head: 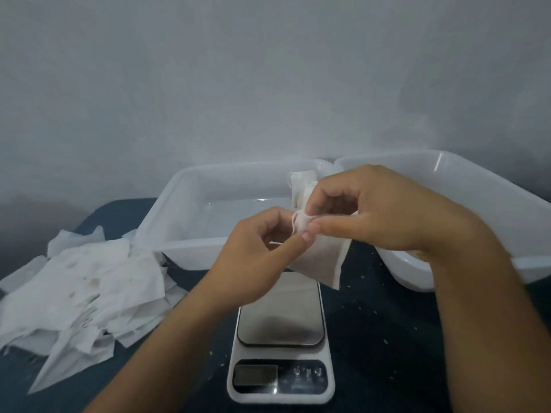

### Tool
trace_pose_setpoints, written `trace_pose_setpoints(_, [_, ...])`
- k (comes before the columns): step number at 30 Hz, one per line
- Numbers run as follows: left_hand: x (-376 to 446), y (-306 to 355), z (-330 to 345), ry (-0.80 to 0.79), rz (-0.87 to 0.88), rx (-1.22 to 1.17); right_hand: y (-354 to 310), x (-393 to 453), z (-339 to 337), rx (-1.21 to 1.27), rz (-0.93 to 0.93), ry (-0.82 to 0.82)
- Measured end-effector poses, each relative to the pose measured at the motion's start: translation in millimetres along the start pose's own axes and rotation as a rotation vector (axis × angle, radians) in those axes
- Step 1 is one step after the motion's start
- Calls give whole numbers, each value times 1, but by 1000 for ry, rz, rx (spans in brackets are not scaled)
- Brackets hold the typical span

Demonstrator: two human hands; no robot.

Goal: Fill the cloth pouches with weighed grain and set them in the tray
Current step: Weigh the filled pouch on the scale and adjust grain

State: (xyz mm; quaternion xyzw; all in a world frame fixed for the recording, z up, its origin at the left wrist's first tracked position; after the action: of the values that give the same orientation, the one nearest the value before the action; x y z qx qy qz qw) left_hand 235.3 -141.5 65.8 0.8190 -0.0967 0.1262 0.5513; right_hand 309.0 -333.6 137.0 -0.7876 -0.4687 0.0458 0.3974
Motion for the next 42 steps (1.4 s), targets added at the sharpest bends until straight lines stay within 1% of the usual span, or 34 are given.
trace_pose_setpoints(3, [-14,-9,-8,69,-18,5,-3,8,14,-25,8,-55])
trace_pose_setpoints(5, [-23,-16,-14,134,-39,-20,-2,11,18,-30,68,-84])
trace_pose_setpoints(8, [-34,-25,-21,191,-93,-37,-2,14,25,-137,124,-107])
trace_pose_setpoints(10, [-41,-32,-26,179,-131,-45,-5,15,30,-167,127,-126])
trace_pose_setpoints(13, [-49,-38,-31,114,-144,-94,-10,16,35,-133,147,-213])
trace_pose_setpoints(15, [-53,-43,-31,97,-149,-82,-10,16,37,-100,172,-273])
trace_pose_setpoints(18, [-57,-51,-29,64,-180,131,0,21,44,-117,265,-359])
trace_pose_setpoints(20, [-58,-56,-27,44,-174,320,12,25,53,-195,345,-416])
trace_pose_setpoints(22, [-57,-59,-24,63,-160,476,23,28,62,-265,409,-432])
trace_pose_setpoints(24, [-56,-62,-23,86,-170,524,29,30,69,-316,431,-411])
trace_pose_setpoints(26, [-55,-64,-23,105,-163,518,29,31,71,-341,421,-380])
trace_pose_setpoints(28, [-56,-66,-26,94,-131,550,27,31,71,-326,419,-383])
trace_pose_setpoints(30, [-57,-68,-30,63,-101,642,22,29,68,-308,431,-403])
trace_pose_setpoints(32, [-58,-72,-36,61,-109,689,19,27,62,-305,448,-389])
trace_pose_setpoints(37, [-59,-77,-51,189,-202,578,14,22,40,-276,440,-269])
trace_pose_setpoints(40, [-57,-84,-55,323,-280,524,13,18,28,-231,417,-158])
trace_pose_setpoints(42, [-56,-90,-57,381,-345,490,13,15,22,-196,392,-74])
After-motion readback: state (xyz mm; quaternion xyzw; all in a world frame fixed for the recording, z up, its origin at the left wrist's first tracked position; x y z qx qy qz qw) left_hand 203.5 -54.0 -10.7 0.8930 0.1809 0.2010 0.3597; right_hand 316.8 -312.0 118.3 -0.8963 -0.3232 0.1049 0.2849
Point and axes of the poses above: each hand's wrist, its own x-axis towards the middle knuckle, its own z-axis out of the palm, y = z × x, the point moved 1 cm from there along x, towards the middle knuckle, and after that the axes turned 9 degrees about x, right-handed, at the moved point
